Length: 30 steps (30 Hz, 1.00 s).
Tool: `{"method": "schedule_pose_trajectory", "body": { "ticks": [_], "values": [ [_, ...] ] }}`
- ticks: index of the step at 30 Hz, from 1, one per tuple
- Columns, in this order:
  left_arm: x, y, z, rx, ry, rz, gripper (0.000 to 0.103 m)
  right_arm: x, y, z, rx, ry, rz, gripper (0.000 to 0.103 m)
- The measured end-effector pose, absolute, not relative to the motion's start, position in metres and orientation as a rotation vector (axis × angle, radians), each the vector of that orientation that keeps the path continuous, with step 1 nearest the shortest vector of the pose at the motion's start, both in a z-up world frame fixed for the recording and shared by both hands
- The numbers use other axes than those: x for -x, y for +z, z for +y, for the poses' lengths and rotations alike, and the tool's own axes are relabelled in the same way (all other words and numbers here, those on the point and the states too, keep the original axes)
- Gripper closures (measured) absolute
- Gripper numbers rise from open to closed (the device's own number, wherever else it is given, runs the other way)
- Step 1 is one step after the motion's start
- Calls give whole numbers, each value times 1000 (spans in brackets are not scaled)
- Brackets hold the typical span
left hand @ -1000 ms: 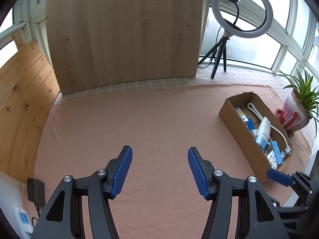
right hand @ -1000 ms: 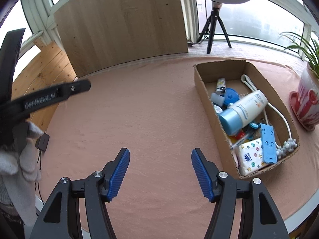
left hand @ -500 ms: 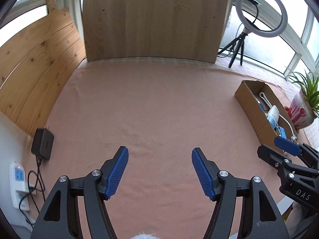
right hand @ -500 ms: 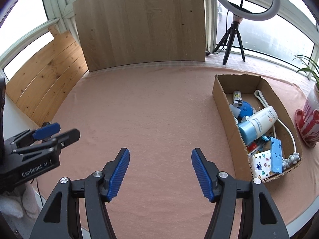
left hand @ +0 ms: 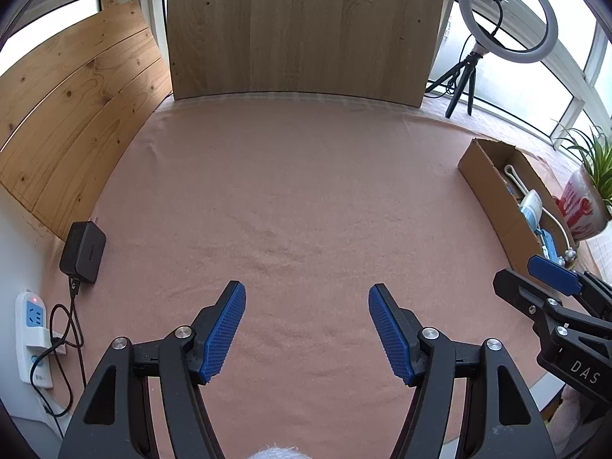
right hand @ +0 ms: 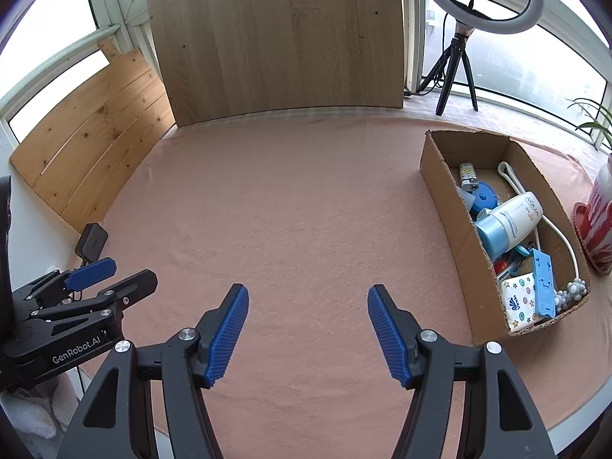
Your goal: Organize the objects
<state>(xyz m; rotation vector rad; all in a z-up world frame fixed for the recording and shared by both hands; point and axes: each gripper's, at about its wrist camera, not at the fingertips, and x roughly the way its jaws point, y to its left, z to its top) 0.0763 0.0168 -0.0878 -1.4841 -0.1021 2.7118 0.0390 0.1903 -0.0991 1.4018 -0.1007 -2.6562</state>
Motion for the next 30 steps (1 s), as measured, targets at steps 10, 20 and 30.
{"method": "schedule_pose_trajectory", "body": {
  "ticks": [10,20,30],
  "values": [
    [-70,-83,17,1477,2712,-64,33,-41,-101,190,-1411,-2677,-123,42],
    [-67,-80,19,1467,2711,-52,33,-42,-101,190,-1417,-2682,-133,42],
    [-65,-80,20,1468,2712,-45,33,-42,-100,190,-1414,-2685,-130,42]
  ]
}}
